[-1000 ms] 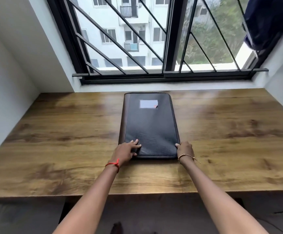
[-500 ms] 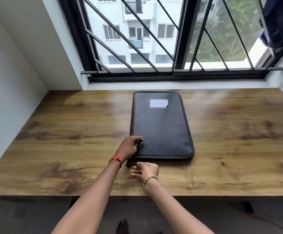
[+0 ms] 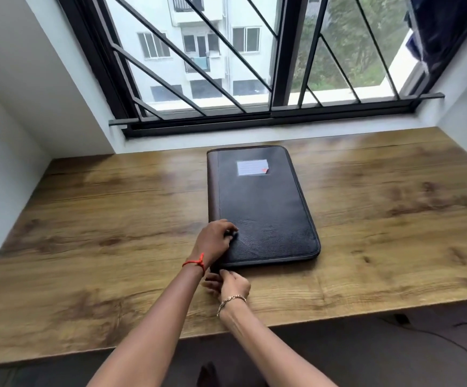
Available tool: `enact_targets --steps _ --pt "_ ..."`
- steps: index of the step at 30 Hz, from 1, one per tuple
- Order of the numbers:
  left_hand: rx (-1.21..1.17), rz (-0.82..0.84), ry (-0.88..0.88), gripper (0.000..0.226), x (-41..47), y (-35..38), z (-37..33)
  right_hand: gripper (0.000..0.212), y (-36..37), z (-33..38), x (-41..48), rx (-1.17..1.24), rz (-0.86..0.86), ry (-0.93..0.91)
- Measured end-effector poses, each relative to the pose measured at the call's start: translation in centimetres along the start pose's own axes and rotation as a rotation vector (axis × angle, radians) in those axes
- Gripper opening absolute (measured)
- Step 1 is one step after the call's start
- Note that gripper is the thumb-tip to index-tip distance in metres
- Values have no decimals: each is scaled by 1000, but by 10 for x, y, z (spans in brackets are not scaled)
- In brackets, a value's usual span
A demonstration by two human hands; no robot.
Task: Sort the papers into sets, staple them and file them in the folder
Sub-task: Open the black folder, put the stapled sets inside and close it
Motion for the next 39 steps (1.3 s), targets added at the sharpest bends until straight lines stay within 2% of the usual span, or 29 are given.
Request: enact_targets --steps 8,16,25,31,33,39 --pt "69 -41 -49 12 -2 6 4 37 -6 11 3 -98 -81 -83" --pt "126 -126 -94 18 -3 6 -7 35 -26 28 3 40 -59 -132" --pt "303 -261 -142 17 -6 17 -22 35 -66 62 7 126 -84 -169" --pt "498 -356 -116 29 -13 35 -22 36 -91 82 9 144 -93 -168" --pt "517 -391 -109 27 -14 37 -19 37 -96 86 9 153 -83 -167" --pt "474 -416 -109 41 -13 44 -13 32 -110 97 8 203 -93 -154"
Point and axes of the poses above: each hand's wrist, its own x-axis towards the middle knuckle, its own y-axis out of the palm, z = x × y, the point moved 7 cm from there along x, towards the middle knuckle, and after that the axes turned 12 degrees about z, right-handed, at the moved point
